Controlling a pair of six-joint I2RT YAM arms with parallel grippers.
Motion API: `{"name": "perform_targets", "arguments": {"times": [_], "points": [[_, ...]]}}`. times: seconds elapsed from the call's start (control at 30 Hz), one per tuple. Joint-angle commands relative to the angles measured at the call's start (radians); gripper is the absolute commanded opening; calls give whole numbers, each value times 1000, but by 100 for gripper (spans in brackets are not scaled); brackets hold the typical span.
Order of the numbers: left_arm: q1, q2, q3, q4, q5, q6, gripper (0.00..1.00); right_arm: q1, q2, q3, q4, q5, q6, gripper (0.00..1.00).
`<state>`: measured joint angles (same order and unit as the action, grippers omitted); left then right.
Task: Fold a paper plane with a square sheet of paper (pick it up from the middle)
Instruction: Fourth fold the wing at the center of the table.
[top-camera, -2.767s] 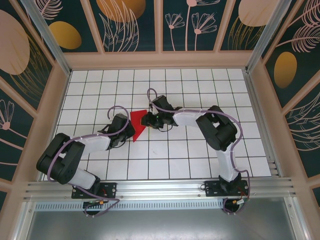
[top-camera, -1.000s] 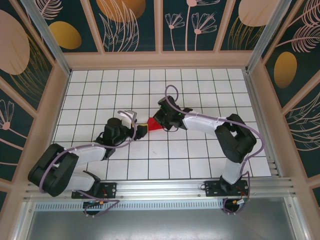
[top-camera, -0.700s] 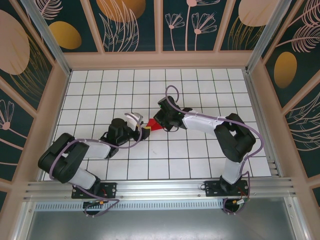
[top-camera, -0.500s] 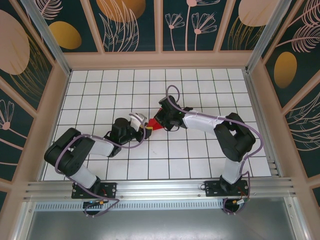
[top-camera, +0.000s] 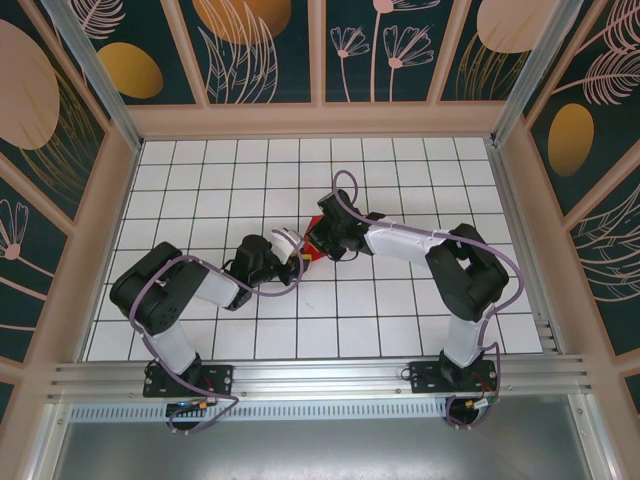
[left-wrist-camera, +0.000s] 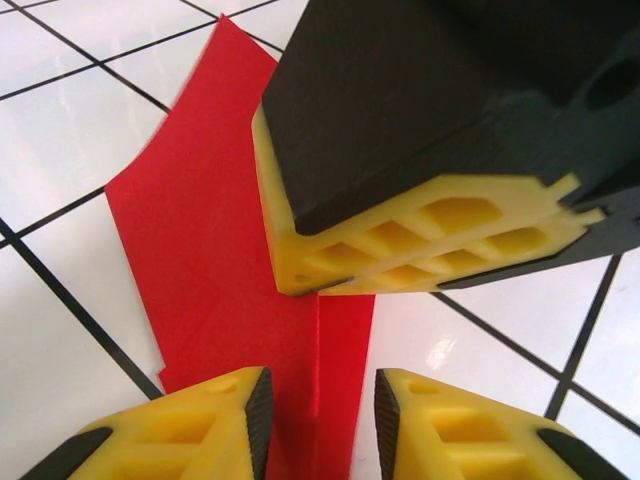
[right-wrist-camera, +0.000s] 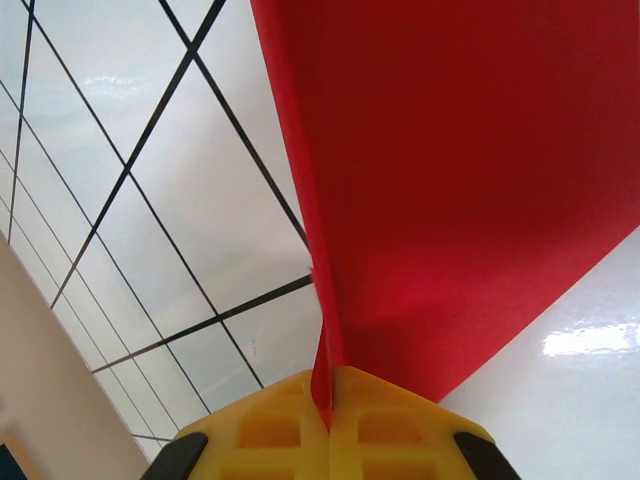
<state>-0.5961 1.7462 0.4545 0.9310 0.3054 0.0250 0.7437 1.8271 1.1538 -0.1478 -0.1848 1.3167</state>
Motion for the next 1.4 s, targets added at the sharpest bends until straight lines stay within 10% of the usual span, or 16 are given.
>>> {"name": "perform_targets", "arguments": {"times": [0.0, 0.73, 1.0, 1.37], "points": [[-4, 20, 19, 24, -30, 36, 30, -8, 11, 27, -15, -31, 18, 0], [-5, 27, 6, 66, -37, -21, 8, -32, 27, 42, -36, -67, -40, 0], [-5, 10, -22, 76, -45, -190, 7, -66, -96, -28, 47, -32, -293, 50], [-5, 28, -42, 146, 10, -444, 5, -127, -211, -279, 286, -89, -427, 50]]}}
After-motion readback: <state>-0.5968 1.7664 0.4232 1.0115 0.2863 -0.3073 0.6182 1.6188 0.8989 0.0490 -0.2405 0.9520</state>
